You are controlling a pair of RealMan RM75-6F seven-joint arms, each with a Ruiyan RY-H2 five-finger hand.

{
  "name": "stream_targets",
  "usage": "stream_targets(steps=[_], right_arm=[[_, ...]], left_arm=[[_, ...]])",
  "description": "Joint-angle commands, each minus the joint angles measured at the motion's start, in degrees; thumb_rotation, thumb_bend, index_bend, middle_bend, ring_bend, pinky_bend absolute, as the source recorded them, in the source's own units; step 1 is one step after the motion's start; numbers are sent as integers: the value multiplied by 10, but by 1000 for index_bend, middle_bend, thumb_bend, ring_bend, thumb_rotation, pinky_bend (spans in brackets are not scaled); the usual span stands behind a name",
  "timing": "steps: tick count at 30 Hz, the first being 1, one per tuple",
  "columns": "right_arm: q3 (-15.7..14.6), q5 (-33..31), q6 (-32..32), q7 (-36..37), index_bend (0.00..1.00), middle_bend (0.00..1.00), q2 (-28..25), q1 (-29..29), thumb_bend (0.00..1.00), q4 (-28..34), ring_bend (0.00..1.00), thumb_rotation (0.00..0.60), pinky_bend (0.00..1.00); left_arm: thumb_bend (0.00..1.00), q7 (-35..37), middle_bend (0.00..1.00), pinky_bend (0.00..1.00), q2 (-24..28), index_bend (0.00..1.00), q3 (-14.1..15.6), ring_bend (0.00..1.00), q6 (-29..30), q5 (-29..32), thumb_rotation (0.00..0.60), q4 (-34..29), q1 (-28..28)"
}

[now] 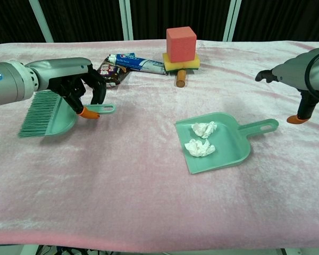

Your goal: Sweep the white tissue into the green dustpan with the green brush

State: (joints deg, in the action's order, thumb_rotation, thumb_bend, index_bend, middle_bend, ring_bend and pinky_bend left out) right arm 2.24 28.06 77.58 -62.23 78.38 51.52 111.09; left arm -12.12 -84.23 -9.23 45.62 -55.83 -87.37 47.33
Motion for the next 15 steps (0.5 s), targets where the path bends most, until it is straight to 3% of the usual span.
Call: stream_targets(steps=[1,5,11,15], right_arm=[[1,2,-2,1,33,102,-3,-1,202,1,730,600,761],[1,3,-5,3,33,102,-6,-3,203,2,729,600,761],[-1,8,-6,4,33,102,-6,-6,203,5,727,600,761],[0,18,-2,6,33,102,-11,-9,202,10,713,600,761]], left_arm=[[242,-21,545,1000,-1,548,11,852,-11,22,600,3,9],[201,-38,469,1000,-5,477,22,852,-13,38,600,6,11],[151,-51,358,1000,-9,249,30,846,-2,52,600,10,10],[134,-39,327,977,-9,219,17,798,27,47,600,2,0]])
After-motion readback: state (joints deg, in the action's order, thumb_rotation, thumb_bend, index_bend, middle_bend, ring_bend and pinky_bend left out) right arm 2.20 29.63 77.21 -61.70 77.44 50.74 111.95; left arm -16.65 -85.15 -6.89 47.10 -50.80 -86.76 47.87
